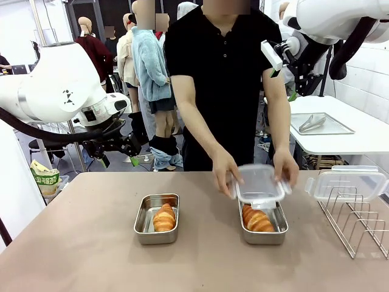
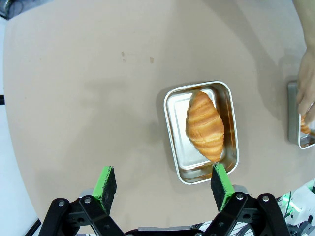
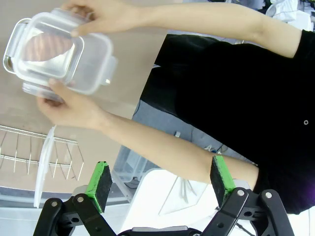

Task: Place the bread in airtight containers.
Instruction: Pick up one Airtight Container lid and hand it to the human.

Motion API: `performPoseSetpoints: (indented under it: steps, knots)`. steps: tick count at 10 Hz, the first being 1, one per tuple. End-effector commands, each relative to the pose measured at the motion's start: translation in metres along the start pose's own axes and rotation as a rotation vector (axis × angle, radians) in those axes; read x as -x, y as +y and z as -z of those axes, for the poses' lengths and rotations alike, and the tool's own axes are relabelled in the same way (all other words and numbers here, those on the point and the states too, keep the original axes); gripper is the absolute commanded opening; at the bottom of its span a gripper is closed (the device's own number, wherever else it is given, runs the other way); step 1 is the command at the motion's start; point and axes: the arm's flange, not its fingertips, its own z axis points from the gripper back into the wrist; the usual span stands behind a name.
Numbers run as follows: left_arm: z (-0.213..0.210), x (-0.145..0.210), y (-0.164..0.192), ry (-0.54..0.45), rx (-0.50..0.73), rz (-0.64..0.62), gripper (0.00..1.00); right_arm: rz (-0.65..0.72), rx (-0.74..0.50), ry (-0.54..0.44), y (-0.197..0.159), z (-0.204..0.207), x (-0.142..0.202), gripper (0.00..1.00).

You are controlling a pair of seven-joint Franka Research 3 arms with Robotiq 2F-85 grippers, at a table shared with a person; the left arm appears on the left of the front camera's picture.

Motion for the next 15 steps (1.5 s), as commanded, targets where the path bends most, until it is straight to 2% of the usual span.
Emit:
performPoseSetpoints:
  steps: [1,15]
  knots:
    - [-0.0007,-0.0027,0.0009,-0.004,-0.009,-0.009,1.0,0.003,0.009,0.0,-0.0004,0.0002,-0.0009,1.0]
    - [-0.0007,-0.0027,0.0009,-0.004,-0.009,-0.009,1.0,0.003,0.009,0.0,-0.0004,0.0002,-0.0009,1.0]
